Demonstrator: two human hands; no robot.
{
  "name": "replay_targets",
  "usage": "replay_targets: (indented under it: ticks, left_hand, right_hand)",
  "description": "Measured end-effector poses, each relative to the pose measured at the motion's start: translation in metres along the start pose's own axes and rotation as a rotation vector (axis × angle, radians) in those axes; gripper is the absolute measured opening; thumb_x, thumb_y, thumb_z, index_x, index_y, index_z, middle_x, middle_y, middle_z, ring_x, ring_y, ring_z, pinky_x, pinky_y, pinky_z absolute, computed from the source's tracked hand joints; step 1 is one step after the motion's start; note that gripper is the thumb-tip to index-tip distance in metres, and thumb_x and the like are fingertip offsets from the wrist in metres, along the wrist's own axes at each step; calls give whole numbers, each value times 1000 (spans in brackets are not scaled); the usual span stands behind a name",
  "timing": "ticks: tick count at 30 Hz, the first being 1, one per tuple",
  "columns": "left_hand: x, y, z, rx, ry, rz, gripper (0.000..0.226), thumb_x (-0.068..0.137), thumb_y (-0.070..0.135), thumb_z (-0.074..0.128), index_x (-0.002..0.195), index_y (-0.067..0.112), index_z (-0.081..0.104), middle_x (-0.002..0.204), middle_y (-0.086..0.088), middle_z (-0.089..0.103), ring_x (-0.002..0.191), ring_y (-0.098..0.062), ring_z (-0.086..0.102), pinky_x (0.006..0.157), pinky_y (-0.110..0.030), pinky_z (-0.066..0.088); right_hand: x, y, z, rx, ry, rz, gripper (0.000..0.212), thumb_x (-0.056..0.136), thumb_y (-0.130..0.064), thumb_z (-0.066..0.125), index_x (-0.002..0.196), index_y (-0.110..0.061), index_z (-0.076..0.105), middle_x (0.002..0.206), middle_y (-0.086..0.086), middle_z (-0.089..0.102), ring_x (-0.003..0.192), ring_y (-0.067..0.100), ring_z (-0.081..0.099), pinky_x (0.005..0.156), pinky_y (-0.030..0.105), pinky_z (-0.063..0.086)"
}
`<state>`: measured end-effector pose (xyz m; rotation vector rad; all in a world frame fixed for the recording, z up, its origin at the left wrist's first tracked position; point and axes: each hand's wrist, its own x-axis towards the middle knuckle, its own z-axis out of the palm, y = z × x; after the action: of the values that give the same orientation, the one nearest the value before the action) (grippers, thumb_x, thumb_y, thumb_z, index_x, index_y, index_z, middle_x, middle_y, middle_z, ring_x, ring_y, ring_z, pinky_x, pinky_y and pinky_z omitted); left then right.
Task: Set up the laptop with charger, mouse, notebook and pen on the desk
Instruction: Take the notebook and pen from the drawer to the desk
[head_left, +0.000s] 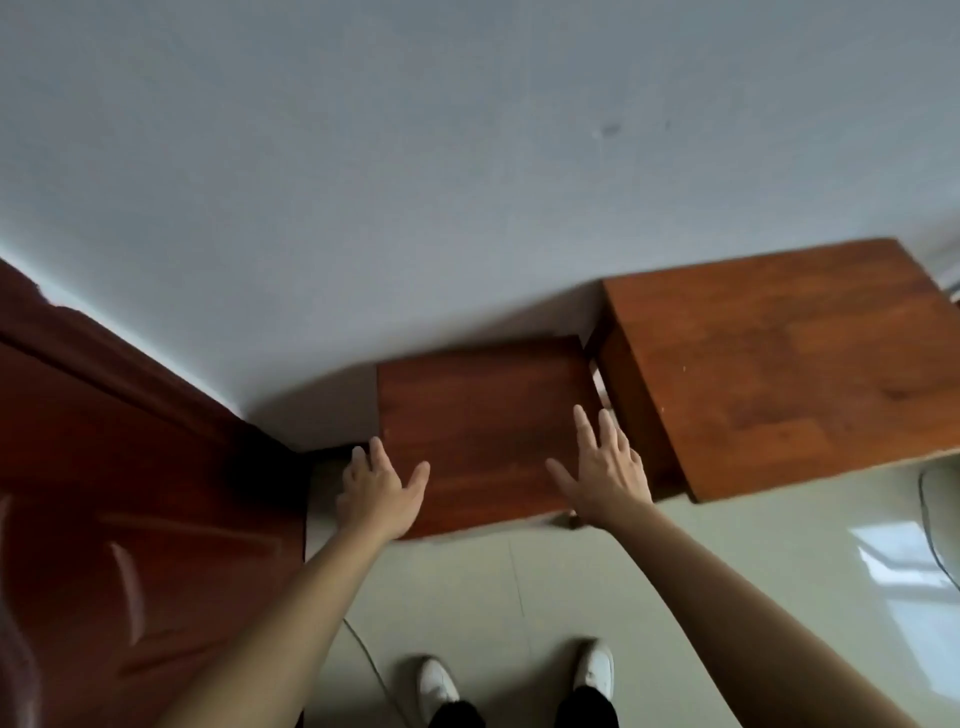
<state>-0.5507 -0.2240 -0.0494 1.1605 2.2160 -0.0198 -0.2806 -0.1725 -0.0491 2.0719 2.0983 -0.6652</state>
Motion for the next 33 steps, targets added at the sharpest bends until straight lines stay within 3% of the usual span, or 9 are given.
replay_targets:
  ticks: [3, 7, 13, 17, 19, 22, 25, 30, 33]
  left_hand:
    - [19, -9, 31, -157, -16, -114, 98, 92, 69, 43, 157, 2, 12, 164, -19, 18, 149, -37, 22, 118, -46, 25]
    - [29, -39, 120, -405, -106, -316, 92, 91, 63, 53, 153, 2, 26, 157, -21, 30, 140, -41, 36, 114, -45, 34]
    - [33, -55, 188, -721, 129, -325, 101, 91, 44, 66, 158, 9, -1, 163, -16, 16, 145, -28, 34, 117, -33, 28]
    - [41, -70, 214, -917, 11, -469, 91, 89, 58, 61, 157, 16, 17, 160, -8, 31, 140, -24, 42, 111, -43, 42]
    - [44, -75, 220, -920, -112, -413, 84, 91, 61, 55, 156, 19, 22, 161, -5, 29, 142, -23, 38, 108, -48, 46]
    - [46, -83, 230, -868, -149, -276, 86, 86, 45, 71, 154, 26, 22, 161, 3, 28, 144, -20, 35, 112, -45, 39]
    - [58, -84, 237, -853, -123, -230, 83, 83, 28, 74, 151, 28, 26, 155, 7, 38, 141, -21, 41, 114, -45, 38]
    - [77, -76, 245, -980, 17, -391, 61, 83, 18, 69, 140, 15, 46, 127, 5, 57, 107, -9, 59, 99, -41, 54]
    - [82, -77, 250, -1051, 60, -434, 54, 84, 8, 63, 137, 10, 51, 131, -2, 60, 111, -14, 60, 88, -35, 59]
  right_hand:
    - [2, 13, 33, 149, -29, 168, 95, 92, -64, 51, 159, -14, 6, 163, 18, 18, 148, 37, 23, 116, 49, 27]
    - [-13, 48, 131, 369, -157, 349, 82, 90, -64, 53, 145, -6, 36, 146, 18, 39, 138, 35, 35, 111, 46, 32]
    - [-3, 70, 199, 611, -301, 358, 93, 94, -49, 57, 160, -12, 3, 164, 16, 13, 150, 33, 22, 121, 50, 23]
    - [16, 80, 216, 737, -197, 414, 98, 86, -34, 67, 159, -11, 5, 162, 15, 22, 145, 32, 34, 117, 50, 32]
    - [28, 84, 218, 771, -156, 455, 103, 82, -31, 70, 159, -11, 4, 162, 12, 24, 143, 30, 37, 117, 48, 33]
    - [43, 92, 220, 826, -84, 462, 105, 73, -17, 75, 156, -13, 11, 152, 10, 39, 136, 28, 46, 114, 44, 39]
    - [61, 101, 222, 858, -26, 473, 89, 67, -14, 78, 142, -16, 30, 132, 11, 56, 114, 22, 60, 98, 33, 51]
    - [72, 106, 224, 944, -5, 487, 86, 68, -11, 80, 138, -19, 31, 136, 8, 52, 123, 24, 55, 108, 42, 47]
    - [75, 108, 224, 985, 48, 453, 81, 71, -7, 77, 137, -16, 33, 137, 9, 51, 121, 21, 57, 105, 36, 50]
